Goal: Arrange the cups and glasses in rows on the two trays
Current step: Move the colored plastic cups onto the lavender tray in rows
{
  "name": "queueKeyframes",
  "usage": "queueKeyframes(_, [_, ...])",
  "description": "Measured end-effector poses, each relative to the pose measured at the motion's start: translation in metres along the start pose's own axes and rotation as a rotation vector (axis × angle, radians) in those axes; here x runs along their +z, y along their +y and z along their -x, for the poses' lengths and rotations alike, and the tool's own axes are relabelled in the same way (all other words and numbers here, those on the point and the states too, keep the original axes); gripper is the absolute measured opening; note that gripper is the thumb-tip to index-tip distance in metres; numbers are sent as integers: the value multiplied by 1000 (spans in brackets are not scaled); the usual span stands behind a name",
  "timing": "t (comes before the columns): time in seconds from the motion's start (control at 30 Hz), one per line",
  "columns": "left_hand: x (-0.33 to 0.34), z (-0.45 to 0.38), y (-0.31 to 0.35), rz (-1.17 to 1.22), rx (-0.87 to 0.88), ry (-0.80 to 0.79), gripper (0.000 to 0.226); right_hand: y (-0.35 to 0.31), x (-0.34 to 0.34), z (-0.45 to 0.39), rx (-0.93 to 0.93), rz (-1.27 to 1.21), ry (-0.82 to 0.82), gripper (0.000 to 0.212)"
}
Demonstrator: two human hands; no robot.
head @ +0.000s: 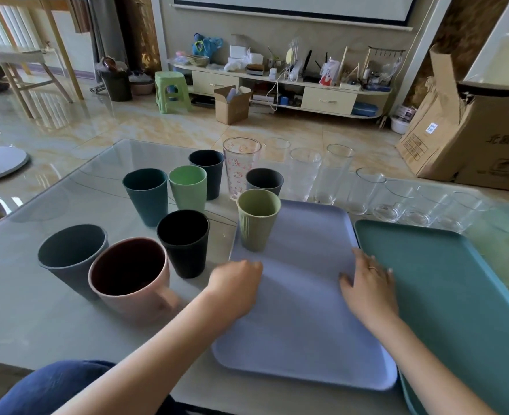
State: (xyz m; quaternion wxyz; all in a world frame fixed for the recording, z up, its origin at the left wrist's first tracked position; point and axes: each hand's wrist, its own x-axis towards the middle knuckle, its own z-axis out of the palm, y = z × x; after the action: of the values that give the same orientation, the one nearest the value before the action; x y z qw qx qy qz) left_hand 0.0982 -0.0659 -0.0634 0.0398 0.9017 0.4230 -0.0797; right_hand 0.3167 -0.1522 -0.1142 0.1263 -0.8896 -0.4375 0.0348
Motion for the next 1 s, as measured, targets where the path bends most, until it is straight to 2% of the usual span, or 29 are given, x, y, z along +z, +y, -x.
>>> queueKeyframes(0.13, [11,-8,2,-71,-70,-2,46,5,6,5,-46,71,-31,53])
queueKeyframes(0.33, [13,-13,-4,-128,-114,-18,46,3,6,7,-36,63,-28,50])
queueKeyframes(1.0, [9,-23,-12,-37,-181,-50,52,-6,10,19,29,104,-31,53])
